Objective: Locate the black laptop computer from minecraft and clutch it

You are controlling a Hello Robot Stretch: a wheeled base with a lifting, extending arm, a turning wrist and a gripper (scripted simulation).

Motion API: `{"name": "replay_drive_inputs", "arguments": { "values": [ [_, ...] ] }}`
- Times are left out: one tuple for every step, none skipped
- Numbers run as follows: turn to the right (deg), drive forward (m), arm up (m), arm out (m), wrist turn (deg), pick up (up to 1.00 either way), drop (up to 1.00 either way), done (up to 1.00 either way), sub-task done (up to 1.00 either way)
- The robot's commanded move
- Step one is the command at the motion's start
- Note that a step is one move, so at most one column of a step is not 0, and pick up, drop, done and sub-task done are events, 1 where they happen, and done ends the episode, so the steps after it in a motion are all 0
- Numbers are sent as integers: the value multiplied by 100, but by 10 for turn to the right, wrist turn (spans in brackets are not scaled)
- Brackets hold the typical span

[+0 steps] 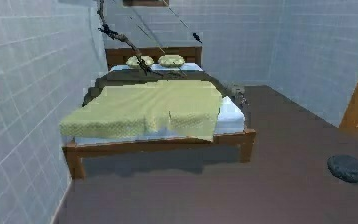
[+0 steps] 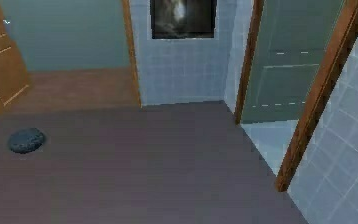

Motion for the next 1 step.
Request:
{"name": "replay_drive_inputs", "arguments": {
  "values": [
    [330,0,0,0,0,0,0,0,0]
  ]
}}
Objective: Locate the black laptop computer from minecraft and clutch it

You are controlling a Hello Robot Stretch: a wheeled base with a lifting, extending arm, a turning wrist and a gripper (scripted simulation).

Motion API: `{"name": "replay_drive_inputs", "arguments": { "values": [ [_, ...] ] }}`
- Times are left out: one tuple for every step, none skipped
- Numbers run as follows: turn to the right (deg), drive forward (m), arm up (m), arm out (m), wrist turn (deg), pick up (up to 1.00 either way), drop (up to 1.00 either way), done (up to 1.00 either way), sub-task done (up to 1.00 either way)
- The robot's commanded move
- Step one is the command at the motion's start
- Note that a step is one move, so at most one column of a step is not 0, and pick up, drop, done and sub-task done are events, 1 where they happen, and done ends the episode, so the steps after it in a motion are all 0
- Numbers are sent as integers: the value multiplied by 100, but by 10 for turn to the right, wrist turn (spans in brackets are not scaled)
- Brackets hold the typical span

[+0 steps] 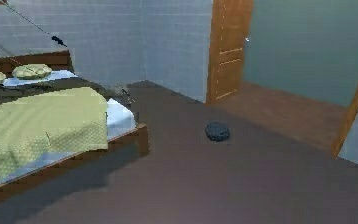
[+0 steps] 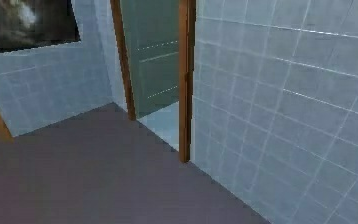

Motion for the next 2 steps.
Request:
{"name": "replay_drive_inputs", "arguments": {
  "values": [
    [0,35,0,0,0,0,0,0,0],
    [450,0,0,0,0,0,0,0,0]
  ]
}}
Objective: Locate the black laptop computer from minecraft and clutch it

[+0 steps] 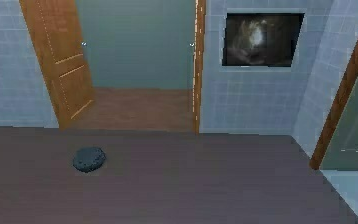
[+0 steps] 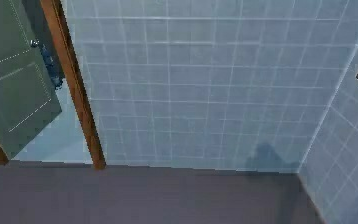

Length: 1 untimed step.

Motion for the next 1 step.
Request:
{"name": "replay_drive_inputs", "arguments": {
  "values": [
    [210,0,0,0,0,0,0,0,0]
  ]
}}
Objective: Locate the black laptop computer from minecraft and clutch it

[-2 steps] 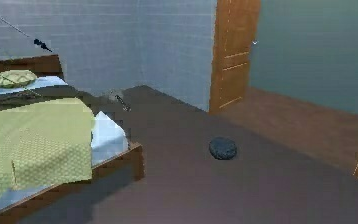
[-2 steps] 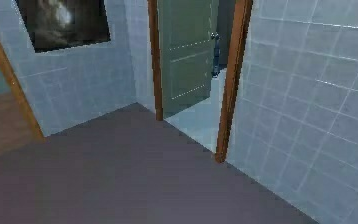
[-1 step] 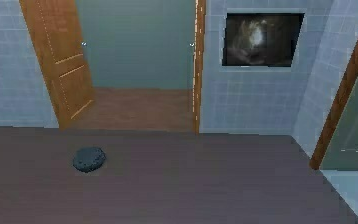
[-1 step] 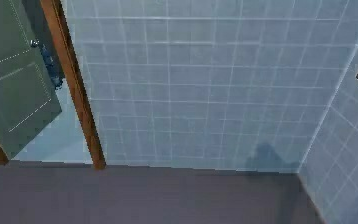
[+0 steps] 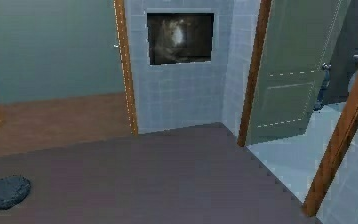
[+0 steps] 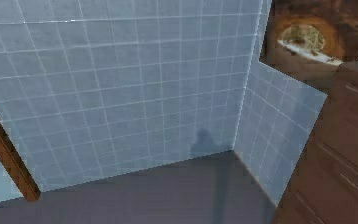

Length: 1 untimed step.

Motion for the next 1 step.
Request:
{"name": "replay_drive_inputs", "arguments": {
  "values": [
    [30,0,0,0,0,0,0,0,0]
  ]
}}
